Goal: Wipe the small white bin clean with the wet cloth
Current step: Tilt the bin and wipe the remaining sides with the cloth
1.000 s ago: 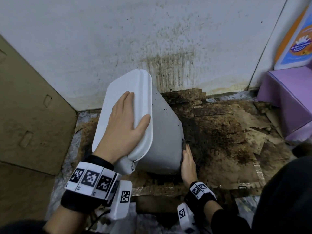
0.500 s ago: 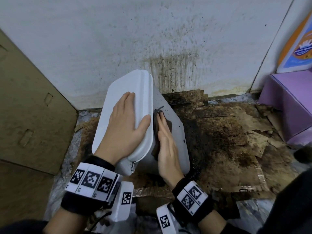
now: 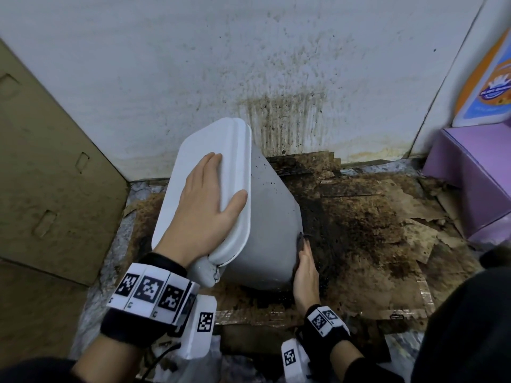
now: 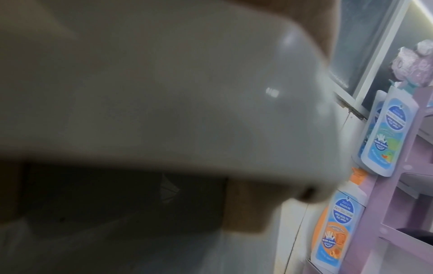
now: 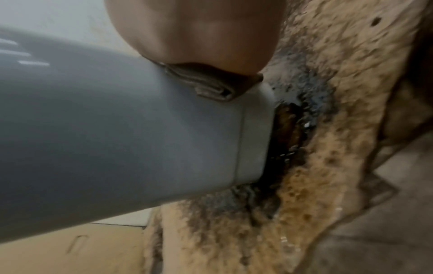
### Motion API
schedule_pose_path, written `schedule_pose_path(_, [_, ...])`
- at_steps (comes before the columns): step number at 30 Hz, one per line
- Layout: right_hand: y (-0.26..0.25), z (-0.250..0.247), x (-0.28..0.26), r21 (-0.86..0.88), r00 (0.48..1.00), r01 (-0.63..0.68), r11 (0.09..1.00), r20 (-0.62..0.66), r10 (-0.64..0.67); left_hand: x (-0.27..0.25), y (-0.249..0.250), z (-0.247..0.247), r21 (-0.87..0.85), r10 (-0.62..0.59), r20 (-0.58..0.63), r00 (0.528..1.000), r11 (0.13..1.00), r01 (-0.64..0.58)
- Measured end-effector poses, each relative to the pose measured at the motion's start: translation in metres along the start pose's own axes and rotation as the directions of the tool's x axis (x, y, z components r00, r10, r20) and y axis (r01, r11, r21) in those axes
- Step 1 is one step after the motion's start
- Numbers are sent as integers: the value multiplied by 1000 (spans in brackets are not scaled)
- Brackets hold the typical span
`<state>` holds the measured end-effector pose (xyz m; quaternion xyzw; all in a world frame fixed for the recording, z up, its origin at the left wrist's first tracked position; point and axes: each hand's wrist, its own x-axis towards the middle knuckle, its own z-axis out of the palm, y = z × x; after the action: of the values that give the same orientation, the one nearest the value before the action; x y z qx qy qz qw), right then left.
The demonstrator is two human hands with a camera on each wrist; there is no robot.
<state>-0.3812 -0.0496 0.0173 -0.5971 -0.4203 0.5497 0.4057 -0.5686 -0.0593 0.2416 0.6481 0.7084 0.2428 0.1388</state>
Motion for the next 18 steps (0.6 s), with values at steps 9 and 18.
schedule_pose_path(9, [-98, 39, -32, 79, 949, 221, 972, 210, -233, 0, -2, -3, 19, -9, 10, 1000, 1000, 9])
schedule_pose_path(18, [-120, 33, -51, -9, 805, 502, 865, 369, -464, 0, -4, -2, 12, -1, 9, 1000, 1000, 1])
